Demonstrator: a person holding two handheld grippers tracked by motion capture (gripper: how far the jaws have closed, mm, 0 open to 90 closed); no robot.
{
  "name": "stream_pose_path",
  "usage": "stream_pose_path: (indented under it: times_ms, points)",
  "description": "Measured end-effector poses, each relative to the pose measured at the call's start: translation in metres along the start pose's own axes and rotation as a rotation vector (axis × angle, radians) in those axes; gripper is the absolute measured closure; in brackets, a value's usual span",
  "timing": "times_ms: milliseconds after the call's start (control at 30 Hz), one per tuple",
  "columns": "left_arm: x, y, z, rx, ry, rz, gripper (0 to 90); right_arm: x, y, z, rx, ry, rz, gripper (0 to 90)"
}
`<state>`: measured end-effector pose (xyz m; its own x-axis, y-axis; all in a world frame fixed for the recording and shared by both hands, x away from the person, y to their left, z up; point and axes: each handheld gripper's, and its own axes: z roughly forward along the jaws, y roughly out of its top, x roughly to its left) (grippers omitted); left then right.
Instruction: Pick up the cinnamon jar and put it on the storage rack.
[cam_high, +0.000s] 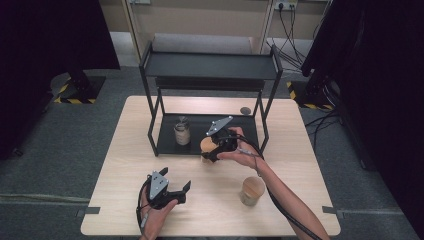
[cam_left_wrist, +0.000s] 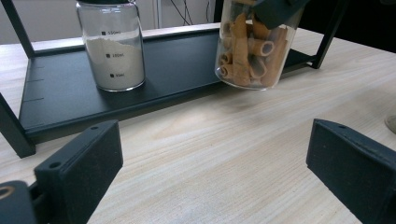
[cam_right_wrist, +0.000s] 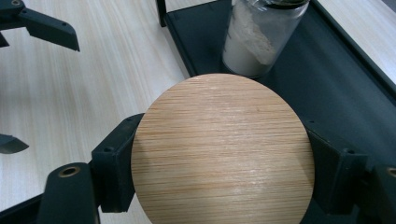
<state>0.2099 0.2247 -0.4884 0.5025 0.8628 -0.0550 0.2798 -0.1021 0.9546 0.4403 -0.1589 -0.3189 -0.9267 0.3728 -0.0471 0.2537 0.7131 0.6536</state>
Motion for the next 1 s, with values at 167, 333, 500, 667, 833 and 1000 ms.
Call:
stream_pose_path:
  times_ms: [167, 333, 500, 667, 833, 1000]
  points:
    - [0.0, 0.0, 0.0, 0.0, 0.0, 0.001, 3.2, -0.003, 0.003, 0.0, 0.006, -0.009, 0.023, 24.2]
    - [0.0, 0.0, 0.0, -0.001, -0.001, 0.001, 3.2, -0.007, 0.005, 0.003, 0.01, -0.025, 0.042, 24.2]
    - [0.0, 0.0, 0.0, -0.001, 0.0, 0.002, 3.2, -0.01, 0.008, 0.005, 0.018, -0.036, 0.057, 24.2]
    - [0.0, 0.0, 0.0, -0.001, 0.0, 0.001, 3.2, -0.011, 0.014, 0.007, 0.027, -0.049, 0.062, 24.2]
    - [0.0, 0.0, 0.0, -0.002, -0.001, 0.0, 3.2, -0.014, 0.018, 0.01, 0.024, -0.064, 0.06, 24.2]
    - [0.0, 0.0, 0.0, -0.001, -0.002, 0.001, 3.2, -0.016, 0.022, 0.012, 0.025, -0.08, 0.066, 24.2]
